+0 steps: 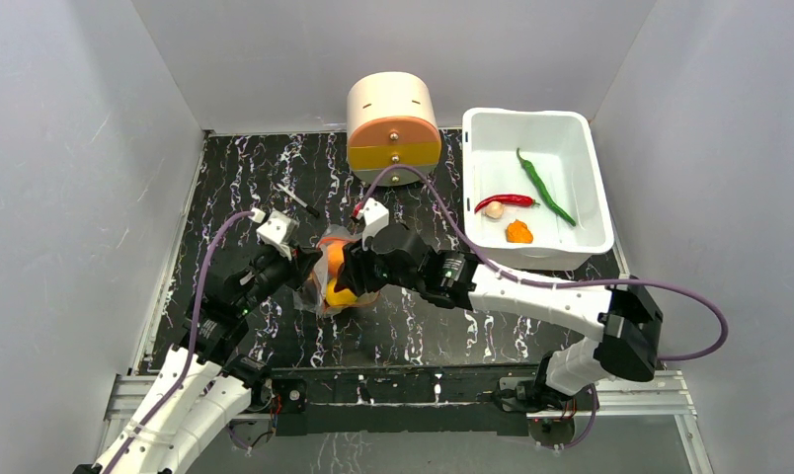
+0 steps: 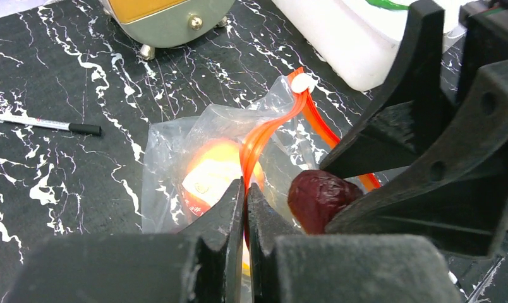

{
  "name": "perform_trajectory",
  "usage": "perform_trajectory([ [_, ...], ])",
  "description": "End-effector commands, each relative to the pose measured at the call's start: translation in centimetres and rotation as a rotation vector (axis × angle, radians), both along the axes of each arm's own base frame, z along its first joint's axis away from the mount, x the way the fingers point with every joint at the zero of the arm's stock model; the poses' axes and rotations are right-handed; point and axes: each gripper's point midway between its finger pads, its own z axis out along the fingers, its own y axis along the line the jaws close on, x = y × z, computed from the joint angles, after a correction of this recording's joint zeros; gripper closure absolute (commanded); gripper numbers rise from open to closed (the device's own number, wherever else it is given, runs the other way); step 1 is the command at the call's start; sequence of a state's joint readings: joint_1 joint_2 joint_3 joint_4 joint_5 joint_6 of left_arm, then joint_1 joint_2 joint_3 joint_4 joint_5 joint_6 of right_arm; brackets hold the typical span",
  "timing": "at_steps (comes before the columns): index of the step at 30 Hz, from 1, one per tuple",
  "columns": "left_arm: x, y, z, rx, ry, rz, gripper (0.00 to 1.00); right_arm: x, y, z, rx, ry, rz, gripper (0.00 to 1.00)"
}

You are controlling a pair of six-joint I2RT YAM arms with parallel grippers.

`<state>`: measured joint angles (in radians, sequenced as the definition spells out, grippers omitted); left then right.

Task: Place the food in the zip-top bag and seal the zipper
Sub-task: Place the fake fruit in the zipper food storage bag.

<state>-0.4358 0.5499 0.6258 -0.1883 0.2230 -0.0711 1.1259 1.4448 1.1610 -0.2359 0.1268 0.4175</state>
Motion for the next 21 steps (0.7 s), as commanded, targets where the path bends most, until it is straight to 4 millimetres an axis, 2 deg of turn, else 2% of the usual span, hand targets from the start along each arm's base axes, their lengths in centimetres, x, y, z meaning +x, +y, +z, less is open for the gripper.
perform_trajectory([
  [1, 0.0, -0.1, 1.9, -0.026, -0.046, 0.001, 1.0, 1.2, 1.9, 1.5, 0.087, -0.068, -0.013, 0.63],
  [6, -0.5, -0.7, 3.0, -0.099, -0.046, -0.015, 1.0, 2.5, 3.5, 0.3, 0.067, -0.107, -0.019, 0.63],
  [11, -1.5, -2.1, 4.9, -0.246, 0.033, -0.052, 1.0, 5.0, 2.8, -0.1, 0.092, -0.148, -0.182, 0.64],
  [18, -2.3, -3.1, 6.4, -0.352, 0.079, -0.092, 1.0, 5.0, 3.0, -3.2, 0.137, -0.079, -0.232, 0.62],
  [21, -2.2, -3.3, 7.2, -0.363, 0.093, -0.094, 1.0, 4.7, 3.0, -3.7, 0.179, -0.05, -0.242, 0.62],
])
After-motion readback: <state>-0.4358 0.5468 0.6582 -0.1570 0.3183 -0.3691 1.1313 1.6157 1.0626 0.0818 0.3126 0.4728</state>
